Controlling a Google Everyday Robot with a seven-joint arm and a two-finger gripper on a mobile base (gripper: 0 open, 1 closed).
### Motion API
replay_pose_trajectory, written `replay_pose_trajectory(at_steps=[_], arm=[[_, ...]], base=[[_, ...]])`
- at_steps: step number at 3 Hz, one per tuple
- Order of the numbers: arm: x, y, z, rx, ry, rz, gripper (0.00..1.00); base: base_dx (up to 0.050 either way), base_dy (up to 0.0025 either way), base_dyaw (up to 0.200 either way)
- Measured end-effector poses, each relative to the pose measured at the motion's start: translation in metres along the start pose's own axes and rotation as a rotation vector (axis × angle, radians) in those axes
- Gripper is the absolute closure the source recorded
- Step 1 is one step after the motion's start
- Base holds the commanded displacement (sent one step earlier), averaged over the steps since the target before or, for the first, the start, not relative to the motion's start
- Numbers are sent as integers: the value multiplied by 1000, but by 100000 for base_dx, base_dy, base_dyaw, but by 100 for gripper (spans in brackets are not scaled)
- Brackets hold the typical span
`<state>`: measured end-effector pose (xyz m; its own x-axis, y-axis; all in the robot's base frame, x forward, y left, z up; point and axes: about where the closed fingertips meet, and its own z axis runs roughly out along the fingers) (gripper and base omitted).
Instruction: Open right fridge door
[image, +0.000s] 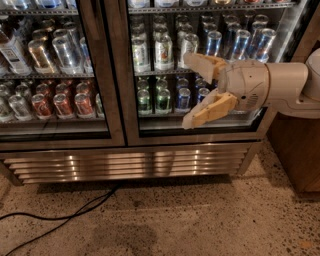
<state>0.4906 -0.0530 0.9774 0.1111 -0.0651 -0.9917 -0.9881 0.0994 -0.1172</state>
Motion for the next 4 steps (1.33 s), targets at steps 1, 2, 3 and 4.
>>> replay_pose_trajectory(at_steps=[1, 2, 3, 4], arm=[[-65, -8, 2, 51, -3, -72, 0], [-65, -8, 2, 51, -3, -72, 0], [-65, -8, 2, 51, -3, -72, 0], [-65, -8, 2, 51, -3, -72, 0]], base=[[0, 0, 0], [3489, 247, 14214], [4296, -220, -10170], [3341, 246, 14880]])
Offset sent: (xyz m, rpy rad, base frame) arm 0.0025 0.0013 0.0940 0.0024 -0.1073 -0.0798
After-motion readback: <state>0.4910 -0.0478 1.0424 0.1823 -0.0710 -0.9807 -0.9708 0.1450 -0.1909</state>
